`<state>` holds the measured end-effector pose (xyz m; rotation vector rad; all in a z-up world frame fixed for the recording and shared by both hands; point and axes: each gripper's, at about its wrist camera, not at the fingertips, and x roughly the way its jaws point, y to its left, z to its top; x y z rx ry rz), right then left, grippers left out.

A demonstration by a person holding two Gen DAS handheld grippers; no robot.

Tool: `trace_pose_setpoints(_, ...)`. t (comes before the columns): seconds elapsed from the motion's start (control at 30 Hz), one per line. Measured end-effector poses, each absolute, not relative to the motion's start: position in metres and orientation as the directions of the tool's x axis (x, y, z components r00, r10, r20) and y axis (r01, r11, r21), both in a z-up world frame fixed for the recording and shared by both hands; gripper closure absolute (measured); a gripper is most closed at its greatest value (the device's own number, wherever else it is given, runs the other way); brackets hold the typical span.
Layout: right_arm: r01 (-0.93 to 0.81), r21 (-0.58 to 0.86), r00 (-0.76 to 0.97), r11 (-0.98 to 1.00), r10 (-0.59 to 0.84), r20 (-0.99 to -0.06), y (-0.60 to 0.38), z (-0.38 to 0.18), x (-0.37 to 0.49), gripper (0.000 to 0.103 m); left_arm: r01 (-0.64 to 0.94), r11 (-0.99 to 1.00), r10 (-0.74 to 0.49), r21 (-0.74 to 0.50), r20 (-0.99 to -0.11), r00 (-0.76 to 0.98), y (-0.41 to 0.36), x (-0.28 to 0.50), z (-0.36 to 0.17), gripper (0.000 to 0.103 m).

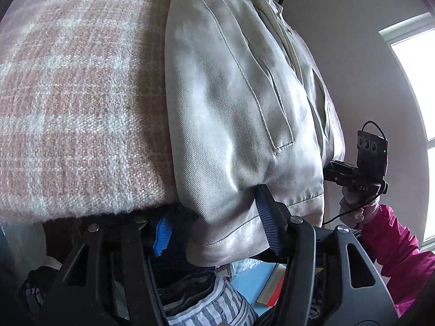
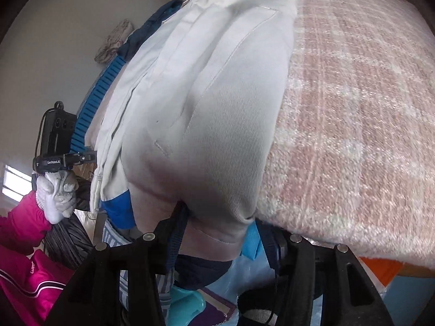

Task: Fold large clothes
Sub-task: 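Grasp the hem end of the strip with both tools side by side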

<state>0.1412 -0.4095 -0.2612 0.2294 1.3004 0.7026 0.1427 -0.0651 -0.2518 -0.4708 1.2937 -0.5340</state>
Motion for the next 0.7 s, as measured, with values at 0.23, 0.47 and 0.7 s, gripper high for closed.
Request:
trace_pose_setpoints(0.23, -0.34, 0.644, 0.022, 0.685, 0.691, -0.723, -0.404, -0.269, 0.143, 0.056, 0.107, 0.743, -0.669, -0.661, -0.729, 0.147, -0.067, 0.143, -0.258, 0.063)
trace_pose_setpoints(0.47, -0.341, 0.71, 0.025, 0.616, 0.761, -0.648, -0.419, -0.246, 0.126, 0.054, 0.109, 0.742, -0.671, -0.662, -0.732, 0.118, -0.067, 0.14, -0.259, 0.056)
trace_pose_setpoints(0.7, -0.314, 0.67, 0.011, 0.673, 0.708, -0.706, -0.398, -0.264, 0.129, 0.049, 0.127, 0.713, -0.698, -0.69, -0.715, 0.039, -0.084, 0.135, -0.279, 0.063)
